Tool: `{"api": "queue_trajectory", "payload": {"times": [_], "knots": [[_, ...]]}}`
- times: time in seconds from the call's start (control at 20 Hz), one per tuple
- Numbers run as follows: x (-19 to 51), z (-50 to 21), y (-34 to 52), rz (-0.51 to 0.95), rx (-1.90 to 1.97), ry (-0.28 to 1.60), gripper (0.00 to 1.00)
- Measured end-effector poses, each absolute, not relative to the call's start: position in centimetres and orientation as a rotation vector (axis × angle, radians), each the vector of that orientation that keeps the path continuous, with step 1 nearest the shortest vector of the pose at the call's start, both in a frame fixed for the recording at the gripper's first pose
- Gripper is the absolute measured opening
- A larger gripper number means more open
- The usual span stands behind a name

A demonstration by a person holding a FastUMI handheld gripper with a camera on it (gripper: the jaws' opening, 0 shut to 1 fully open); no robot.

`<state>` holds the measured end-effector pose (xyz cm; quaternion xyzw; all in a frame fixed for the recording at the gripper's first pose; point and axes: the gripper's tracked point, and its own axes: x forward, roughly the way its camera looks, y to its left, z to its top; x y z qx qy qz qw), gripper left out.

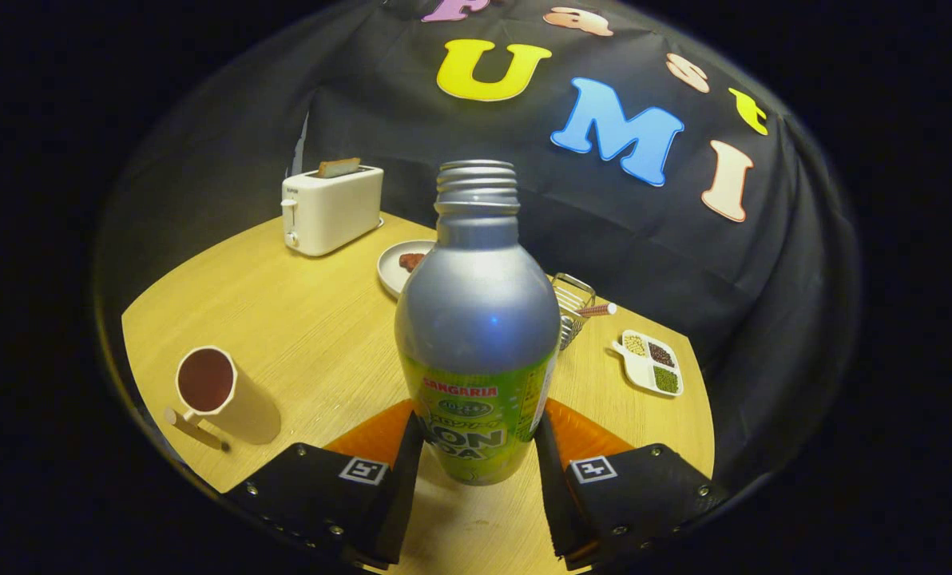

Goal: Take the bottle from table, then pour the juice into the cup, finally place the bottle on the coaster

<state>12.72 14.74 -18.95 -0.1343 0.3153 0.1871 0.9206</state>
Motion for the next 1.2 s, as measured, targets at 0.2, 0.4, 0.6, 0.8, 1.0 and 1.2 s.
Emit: {"api": "queue_trajectory", "payload": {"times": [0.2, 0.4, 0.6, 0.8, 1.0, 1.2], "knots": [[14.9, -19.2, 15.0, 0.38, -0.241, 0.596, 0.68], [16.5, -20.0, 15.5, 0.379, -0.183, 0.574, 0.68], [17.8, -21.0, 15.8, 0.376, -0.15, 0.566, 0.68], [19.0, -21.9, 16.3, 0.38, -0.147, 0.546, 0.69], [19.8, -23.6, 16.7, 0.385, -0.143, 0.55, 0.69], [20.6, -24.7, 17.0, 0.38, -0.121, 0.547, 0.7]]}}
